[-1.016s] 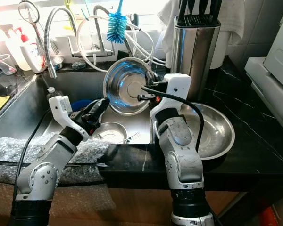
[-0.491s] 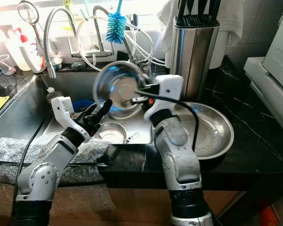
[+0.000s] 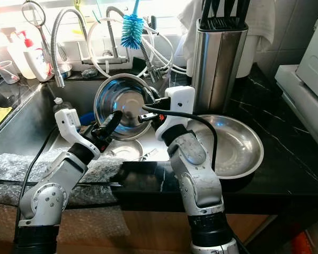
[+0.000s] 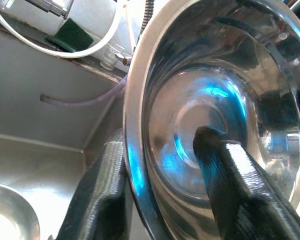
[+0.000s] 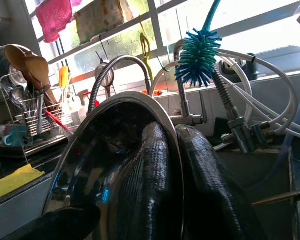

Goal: Kitchen organization

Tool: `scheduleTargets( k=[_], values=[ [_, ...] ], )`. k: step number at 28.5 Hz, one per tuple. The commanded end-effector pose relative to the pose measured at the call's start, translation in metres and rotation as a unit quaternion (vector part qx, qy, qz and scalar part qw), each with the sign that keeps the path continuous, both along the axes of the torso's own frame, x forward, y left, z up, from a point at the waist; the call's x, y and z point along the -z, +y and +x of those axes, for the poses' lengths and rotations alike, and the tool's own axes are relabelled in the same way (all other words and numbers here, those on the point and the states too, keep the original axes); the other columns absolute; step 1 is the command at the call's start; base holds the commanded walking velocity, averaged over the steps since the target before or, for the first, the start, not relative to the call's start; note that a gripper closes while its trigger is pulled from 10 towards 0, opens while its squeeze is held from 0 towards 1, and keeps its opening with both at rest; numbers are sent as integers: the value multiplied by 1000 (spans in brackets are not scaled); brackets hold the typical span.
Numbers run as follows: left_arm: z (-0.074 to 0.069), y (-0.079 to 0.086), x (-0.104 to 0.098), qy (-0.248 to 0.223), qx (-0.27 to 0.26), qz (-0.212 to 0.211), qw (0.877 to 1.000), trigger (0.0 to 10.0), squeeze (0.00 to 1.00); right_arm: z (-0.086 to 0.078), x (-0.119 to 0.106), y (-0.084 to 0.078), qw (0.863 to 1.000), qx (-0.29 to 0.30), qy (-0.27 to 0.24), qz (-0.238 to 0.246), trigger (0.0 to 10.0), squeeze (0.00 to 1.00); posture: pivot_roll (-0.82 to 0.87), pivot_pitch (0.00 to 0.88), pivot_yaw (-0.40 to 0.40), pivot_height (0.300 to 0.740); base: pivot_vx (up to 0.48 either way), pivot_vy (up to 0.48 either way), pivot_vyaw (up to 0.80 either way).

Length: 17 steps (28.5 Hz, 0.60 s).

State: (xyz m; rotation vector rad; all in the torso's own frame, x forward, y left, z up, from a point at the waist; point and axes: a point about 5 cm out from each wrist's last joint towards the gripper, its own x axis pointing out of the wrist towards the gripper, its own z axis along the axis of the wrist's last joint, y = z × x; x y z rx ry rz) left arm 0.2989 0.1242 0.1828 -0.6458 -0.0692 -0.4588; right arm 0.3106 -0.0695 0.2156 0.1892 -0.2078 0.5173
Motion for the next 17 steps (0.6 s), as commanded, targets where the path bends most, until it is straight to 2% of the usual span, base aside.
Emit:
scheduleTargets(
  k=[1, 17],
  values=[
    [-1, 3, -3, -4, -3, -1, 1000, 2510, 0, 0, -5, 2, 1000, 1, -8, 5, 10000, 0, -109, 0, 79, 740, 0, 0, 0],
    [0, 3, -4, -3, -4, -7, 1000, 1922, 0, 4, -8, -4, 1000, 19, -13, 6, 10000, 0, -106, 0, 81, 740, 0, 0, 0]
  ],
)
